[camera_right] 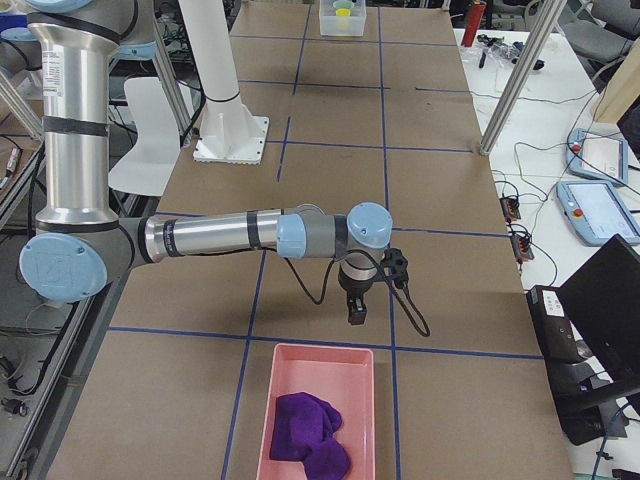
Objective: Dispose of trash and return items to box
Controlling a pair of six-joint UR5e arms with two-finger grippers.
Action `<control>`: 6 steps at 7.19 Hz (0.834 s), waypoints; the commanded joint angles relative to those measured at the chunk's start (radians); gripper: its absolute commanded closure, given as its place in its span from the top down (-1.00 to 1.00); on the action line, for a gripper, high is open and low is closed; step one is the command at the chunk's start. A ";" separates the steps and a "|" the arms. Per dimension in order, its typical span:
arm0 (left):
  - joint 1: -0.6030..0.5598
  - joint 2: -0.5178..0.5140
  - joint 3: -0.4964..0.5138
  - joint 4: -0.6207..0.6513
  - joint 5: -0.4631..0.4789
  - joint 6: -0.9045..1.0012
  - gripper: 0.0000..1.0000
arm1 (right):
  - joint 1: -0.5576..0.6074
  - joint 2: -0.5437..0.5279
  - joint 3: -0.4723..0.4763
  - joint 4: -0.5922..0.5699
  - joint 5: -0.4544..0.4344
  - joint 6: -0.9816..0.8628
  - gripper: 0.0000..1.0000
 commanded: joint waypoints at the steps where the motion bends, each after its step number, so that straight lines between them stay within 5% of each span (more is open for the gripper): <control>1: -0.002 -0.011 0.012 0.007 -0.002 0.002 1.00 | -0.001 0.001 0.005 0.001 -0.001 -0.005 1.00; 6: -0.009 0.021 0.035 0.018 -0.010 -0.006 1.00 | -0.003 0.006 0.008 0.001 0.001 -0.002 1.00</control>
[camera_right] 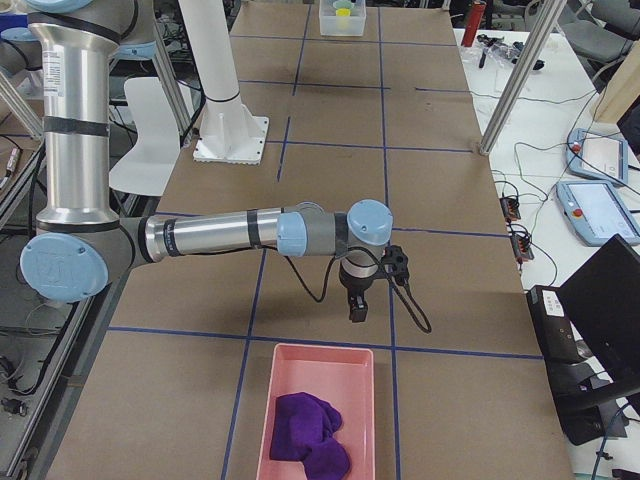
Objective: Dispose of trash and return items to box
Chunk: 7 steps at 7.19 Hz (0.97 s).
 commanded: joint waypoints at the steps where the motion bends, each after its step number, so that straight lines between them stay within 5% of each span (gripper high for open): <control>1: 0.001 0.001 0.023 0.003 -0.001 -0.001 1.00 | -0.006 0.003 0.002 0.000 -0.002 -0.001 1.00; 7: 0.001 -0.003 0.053 0.001 -0.003 -0.083 1.00 | -0.006 0.015 0.017 0.000 -0.005 0.001 1.00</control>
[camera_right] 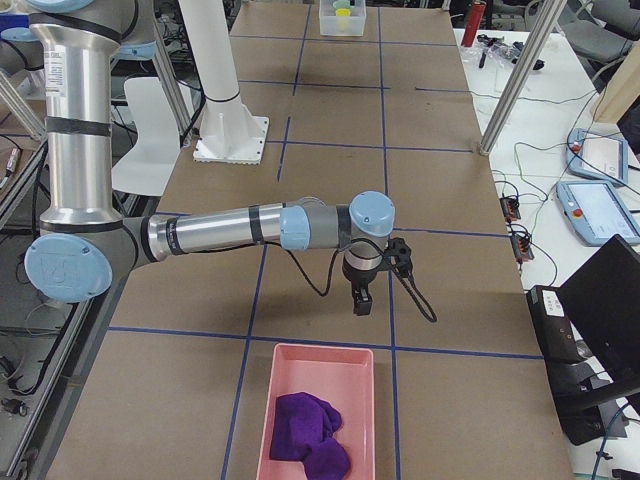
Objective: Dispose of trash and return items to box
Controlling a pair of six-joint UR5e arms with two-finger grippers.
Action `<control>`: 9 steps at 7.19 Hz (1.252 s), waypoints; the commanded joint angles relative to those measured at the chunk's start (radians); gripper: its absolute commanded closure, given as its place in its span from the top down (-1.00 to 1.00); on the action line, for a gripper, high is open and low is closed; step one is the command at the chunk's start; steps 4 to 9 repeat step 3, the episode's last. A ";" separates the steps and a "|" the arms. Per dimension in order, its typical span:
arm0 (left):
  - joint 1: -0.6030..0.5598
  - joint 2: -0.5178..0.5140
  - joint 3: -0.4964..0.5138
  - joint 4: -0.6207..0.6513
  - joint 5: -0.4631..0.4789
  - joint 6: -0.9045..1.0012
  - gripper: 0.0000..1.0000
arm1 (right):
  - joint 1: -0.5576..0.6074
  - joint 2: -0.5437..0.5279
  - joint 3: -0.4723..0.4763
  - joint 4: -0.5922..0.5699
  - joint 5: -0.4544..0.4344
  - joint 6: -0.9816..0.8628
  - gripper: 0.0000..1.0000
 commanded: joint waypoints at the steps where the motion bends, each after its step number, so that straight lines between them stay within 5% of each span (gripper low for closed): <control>1: -0.002 0.004 0.003 -0.002 0.000 -0.046 1.00 | 0.000 -0.001 -0.001 0.000 -0.005 -0.002 1.00; 9: -0.002 0.004 -0.006 -0.002 0.000 -0.044 1.00 | 0.000 -0.001 0.001 0.000 -0.005 -0.002 1.00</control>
